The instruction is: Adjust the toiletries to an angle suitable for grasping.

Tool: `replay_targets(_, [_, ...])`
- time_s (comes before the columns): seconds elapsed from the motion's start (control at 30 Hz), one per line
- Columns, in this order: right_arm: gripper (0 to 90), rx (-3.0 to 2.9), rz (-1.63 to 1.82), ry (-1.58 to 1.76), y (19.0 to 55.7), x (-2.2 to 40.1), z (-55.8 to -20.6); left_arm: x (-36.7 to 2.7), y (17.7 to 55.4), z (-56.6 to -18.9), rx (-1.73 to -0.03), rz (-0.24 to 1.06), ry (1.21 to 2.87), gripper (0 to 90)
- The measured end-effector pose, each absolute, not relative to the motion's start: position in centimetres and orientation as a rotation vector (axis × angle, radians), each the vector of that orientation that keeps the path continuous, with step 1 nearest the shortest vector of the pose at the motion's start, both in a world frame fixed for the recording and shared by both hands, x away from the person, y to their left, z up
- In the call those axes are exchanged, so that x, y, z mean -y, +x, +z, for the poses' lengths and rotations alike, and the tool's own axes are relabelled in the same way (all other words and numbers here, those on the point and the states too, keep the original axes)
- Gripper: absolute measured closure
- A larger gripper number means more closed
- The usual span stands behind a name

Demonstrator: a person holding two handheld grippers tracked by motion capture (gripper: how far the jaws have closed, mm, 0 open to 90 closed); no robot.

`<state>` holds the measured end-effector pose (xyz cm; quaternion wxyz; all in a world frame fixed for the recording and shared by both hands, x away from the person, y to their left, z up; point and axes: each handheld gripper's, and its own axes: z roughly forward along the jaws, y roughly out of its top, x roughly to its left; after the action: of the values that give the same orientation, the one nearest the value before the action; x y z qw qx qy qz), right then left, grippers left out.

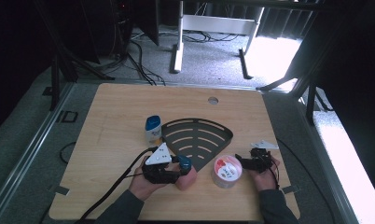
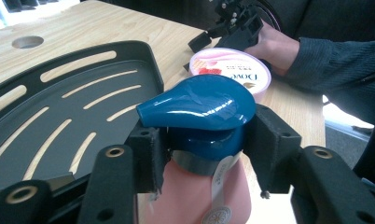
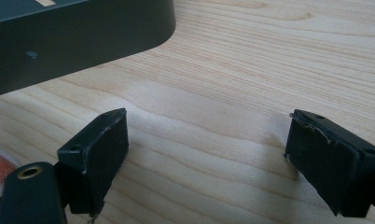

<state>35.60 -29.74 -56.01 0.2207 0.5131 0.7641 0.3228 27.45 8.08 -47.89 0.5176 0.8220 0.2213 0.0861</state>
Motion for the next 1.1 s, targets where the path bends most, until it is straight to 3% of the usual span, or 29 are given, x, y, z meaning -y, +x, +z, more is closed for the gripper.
replay_targets(0.33, [12.7,-2.113,0.892,1.419,35.6,29.7,-56.0,-8.4,26.8,-47.3,-0.533,0.273,1.976,52.5])
replay_targets(0.47, [12.8,-2.112,0.893,1.420,35.6,29.7,-56.0,-9.4,26.6,-46.4,-0.524,0.273,1.912,63.3])
replay_targets(0.7, [12.8,-2.112,0.893,1.419,35.6,29.7,-56.0,-10.0,26.6,-46.0,-0.540,0.303,1.927,56.2])
replay_targets(0.9, [12.8,-2.112,0.893,1.419,35.6,29.7,-56.0,-8.8,27.1,-47.1,-0.579,0.324,1.957,40.0])
replay_targets(1.1, [12.8,-2.113,0.892,1.418,35.6,29.7,-56.0,-7.6,28.1,-48.5,-0.617,0.326,1.957,40.4])
